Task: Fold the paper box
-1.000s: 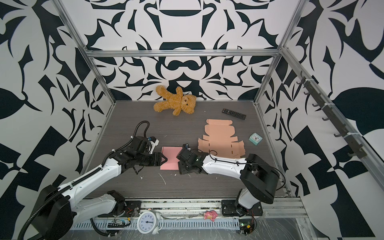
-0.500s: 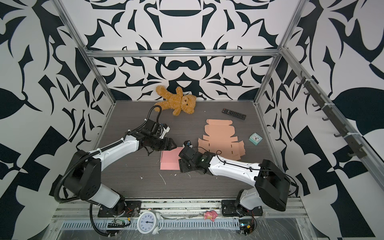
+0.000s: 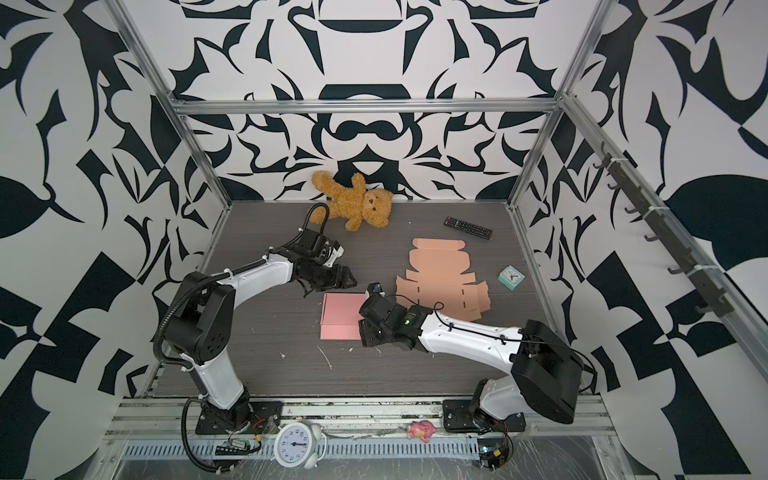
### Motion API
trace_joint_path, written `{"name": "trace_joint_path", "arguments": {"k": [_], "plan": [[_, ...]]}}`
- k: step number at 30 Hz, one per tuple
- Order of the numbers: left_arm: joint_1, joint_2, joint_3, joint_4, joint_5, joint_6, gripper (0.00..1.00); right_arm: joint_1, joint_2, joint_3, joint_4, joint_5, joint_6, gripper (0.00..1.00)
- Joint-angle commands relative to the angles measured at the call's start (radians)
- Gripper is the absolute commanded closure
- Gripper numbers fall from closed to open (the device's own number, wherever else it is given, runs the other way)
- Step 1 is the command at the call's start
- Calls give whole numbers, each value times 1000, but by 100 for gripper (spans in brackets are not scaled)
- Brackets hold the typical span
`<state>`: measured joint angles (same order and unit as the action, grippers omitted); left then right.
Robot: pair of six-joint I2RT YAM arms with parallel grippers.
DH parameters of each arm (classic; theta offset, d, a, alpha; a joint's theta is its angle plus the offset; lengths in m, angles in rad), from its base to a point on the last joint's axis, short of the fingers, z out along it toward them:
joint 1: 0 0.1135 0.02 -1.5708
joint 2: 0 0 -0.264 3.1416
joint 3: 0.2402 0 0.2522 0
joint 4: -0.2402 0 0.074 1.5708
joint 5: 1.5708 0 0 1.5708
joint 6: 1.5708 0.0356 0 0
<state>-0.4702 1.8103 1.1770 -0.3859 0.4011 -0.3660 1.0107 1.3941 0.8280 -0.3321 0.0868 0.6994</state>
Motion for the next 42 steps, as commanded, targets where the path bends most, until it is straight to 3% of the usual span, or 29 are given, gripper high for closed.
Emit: {"name": "trace_joint_path", "arguments": {"k": [1,18,42], "plan": [[6,6,-7,2,38,8,25,6,-49,-9,9,16,-10,35],[5,-44,-94,27,61,-8,25,6,-47,-13,13,14,-10,40],[3,-239,-336,85,112,-85,25,6,-8,-78,69,-1,4,51]]}}
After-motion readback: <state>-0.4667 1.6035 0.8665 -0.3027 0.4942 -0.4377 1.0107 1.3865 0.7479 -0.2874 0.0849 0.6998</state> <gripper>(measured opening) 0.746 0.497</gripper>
